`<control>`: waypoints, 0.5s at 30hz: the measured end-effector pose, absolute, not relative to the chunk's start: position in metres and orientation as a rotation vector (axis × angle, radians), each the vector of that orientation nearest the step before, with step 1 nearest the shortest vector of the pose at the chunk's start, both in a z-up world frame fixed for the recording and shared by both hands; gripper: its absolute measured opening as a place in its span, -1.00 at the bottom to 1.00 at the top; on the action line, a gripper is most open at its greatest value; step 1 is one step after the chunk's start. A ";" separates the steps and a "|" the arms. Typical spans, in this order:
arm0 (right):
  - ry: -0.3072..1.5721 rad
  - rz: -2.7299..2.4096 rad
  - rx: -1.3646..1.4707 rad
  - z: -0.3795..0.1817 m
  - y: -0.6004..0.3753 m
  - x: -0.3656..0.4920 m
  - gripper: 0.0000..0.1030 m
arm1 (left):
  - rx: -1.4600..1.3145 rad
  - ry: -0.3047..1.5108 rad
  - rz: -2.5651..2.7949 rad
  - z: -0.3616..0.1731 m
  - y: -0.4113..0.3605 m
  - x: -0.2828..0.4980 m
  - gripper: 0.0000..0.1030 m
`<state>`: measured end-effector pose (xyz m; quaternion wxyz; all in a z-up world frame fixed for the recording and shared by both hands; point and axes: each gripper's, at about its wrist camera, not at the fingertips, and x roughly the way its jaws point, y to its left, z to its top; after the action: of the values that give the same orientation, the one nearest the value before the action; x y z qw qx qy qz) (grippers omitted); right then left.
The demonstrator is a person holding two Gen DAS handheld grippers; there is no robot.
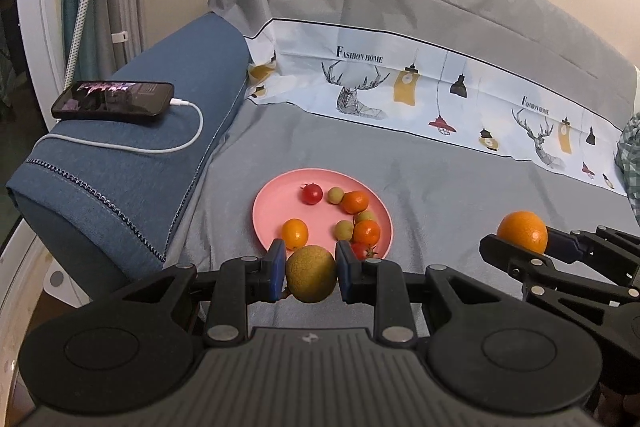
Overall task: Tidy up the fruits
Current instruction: 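Carry both held fruits over the pink plate and lower them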
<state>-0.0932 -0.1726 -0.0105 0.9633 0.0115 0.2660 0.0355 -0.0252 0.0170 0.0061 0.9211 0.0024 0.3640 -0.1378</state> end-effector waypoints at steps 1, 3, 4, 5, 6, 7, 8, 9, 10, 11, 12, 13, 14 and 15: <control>0.537 0.072 0.024 -0.010 -0.173 -0.094 -0.24 | 0.003 0.749 -0.282 0.006 0.018 -0.026 -0.43; 0.535 0.073 0.024 -0.010 -0.174 -0.094 -0.24 | 0.001 0.748 -0.279 0.007 0.018 -0.026 -0.43; 0.534 0.074 0.024 -0.010 -0.174 -0.094 -0.24 | 0.000 0.747 -0.278 0.007 0.019 -0.026 -0.43; 0.534 0.074 0.024 -0.010 -0.174 -0.094 -0.24 | 0.000 0.746 -0.278 0.007 0.020 -0.026 -0.43; 0.534 0.075 0.025 -0.010 -0.174 -0.094 -0.24 | 0.000 0.746 -0.277 0.007 0.020 -0.026 -0.43; 0.534 0.075 0.025 -0.010 -0.174 -0.094 -0.24 | 0.001 0.746 -0.278 0.007 0.019 -0.026 -0.43; 0.534 0.075 0.026 -0.010 -0.175 -0.094 -0.24 | 0.001 0.746 -0.278 0.007 0.019 -0.026 -0.43; 0.534 0.075 0.026 -0.011 -0.175 -0.094 -0.24 | 0.001 0.746 -0.278 0.007 0.019 -0.026 -0.43; 0.535 0.075 0.026 -0.011 -0.175 -0.094 -0.24 | 0.000 0.746 -0.277 0.007 0.019 -0.026 -0.43; 0.535 0.075 0.026 -0.011 -0.175 -0.094 -0.24 | 0.000 0.746 -0.277 0.007 0.019 -0.027 -0.43; 0.535 0.075 0.026 -0.011 -0.175 -0.094 -0.24 | 0.000 0.746 -0.277 0.007 0.019 -0.027 -0.43; 0.536 0.076 0.026 -0.011 -0.175 -0.094 -0.24 | 0.000 0.746 -0.277 0.007 0.019 -0.027 -0.43; 0.537 0.076 0.027 -0.011 -0.175 -0.094 -0.24 | 0.000 0.746 -0.277 0.007 0.019 -0.027 -0.43; 0.539 0.077 0.028 -0.012 -0.175 -0.094 -0.24 | 0.000 0.748 -0.277 0.006 0.019 -0.027 -0.43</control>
<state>-0.0939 -0.1746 -0.0118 0.9631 0.0136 0.2660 0.0378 -0.0266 0.0193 0.0065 0.9215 0.0000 0.3640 -0.1351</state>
